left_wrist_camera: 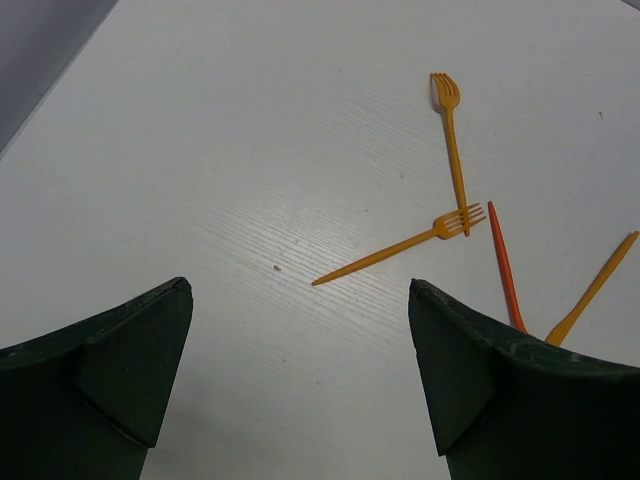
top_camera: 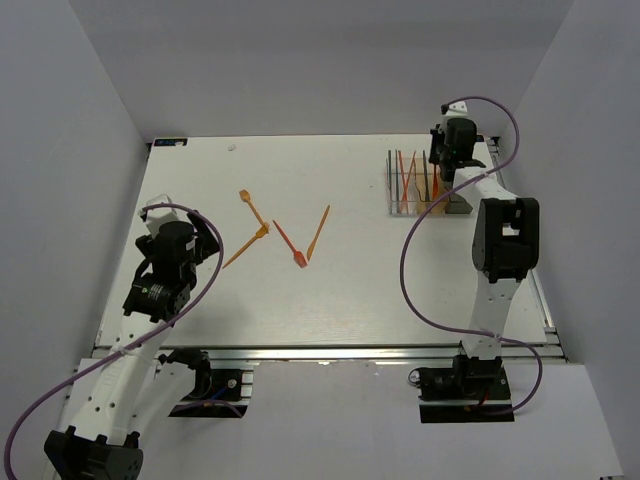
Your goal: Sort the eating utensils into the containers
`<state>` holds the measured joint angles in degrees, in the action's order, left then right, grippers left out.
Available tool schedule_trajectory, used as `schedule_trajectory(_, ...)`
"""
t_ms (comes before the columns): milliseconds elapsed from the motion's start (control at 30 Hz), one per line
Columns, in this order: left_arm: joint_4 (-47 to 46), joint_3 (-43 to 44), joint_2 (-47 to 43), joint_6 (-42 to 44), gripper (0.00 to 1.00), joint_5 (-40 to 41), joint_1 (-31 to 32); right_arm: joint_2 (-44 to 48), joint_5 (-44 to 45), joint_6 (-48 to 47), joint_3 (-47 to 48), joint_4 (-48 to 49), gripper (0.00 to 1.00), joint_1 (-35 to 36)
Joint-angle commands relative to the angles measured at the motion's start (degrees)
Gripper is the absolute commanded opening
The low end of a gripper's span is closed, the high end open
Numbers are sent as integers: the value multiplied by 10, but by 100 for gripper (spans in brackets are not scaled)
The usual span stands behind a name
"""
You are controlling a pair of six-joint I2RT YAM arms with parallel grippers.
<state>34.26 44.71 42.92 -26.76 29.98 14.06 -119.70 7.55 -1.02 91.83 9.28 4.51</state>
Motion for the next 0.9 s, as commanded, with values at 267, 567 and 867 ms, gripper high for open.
schedule_trajectory(267, -10, 4, -6, 7, 98, -7, 2, 21, -63, 7, -56, 88, 0, -18)
schedule_trajectory(567, -10, 4, -5, 7, 98, -8, 2, 30, -54, 7, -69, 81, 13, -21)
schedule_trajectory(867, -10, 4, -8, 7, 98, -10, 2, 30, -68, 7, -62, 58, 32, -22)
